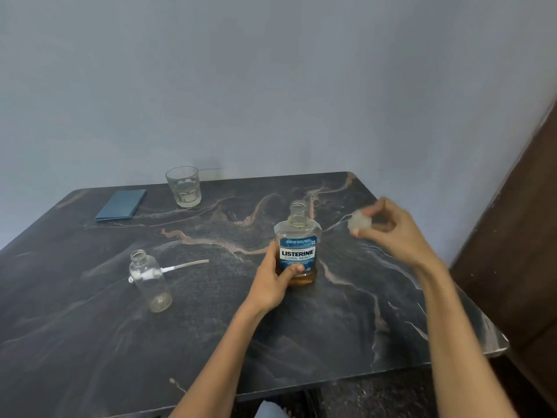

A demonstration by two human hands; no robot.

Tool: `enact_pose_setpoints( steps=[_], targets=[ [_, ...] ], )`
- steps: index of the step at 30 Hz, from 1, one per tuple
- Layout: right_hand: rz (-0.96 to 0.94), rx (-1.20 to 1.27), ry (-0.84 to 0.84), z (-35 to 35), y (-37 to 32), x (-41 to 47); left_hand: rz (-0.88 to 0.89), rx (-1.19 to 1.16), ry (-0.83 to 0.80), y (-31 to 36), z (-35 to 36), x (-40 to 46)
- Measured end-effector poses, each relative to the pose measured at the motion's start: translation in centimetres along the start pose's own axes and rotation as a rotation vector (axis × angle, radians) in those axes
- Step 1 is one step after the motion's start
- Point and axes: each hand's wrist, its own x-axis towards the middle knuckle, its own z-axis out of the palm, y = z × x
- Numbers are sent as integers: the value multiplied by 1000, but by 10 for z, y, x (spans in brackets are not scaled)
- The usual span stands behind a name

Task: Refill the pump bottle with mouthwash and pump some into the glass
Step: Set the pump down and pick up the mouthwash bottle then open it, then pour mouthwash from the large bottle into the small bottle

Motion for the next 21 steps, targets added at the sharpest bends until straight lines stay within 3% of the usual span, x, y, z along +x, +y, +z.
enact_pose_setpoints(
  steps=[3,7,10,14,21],
  targets=[
    [135,0,134,18,44,-26,-2,-1,0,0,0,0],
    [140,57,103,38,65,-34,-5,-4,1,0,-1,-1],
    [61,-82,154,48,71,-35,-6,-12,-1,0,0,-1],
    [89,-263,273,46,78,-40,-7,-7,-2,-1,-1,-1],
    [158,-333,377,45,81,-46,-15,-22,-8,-5,-1,0]
  ],
)
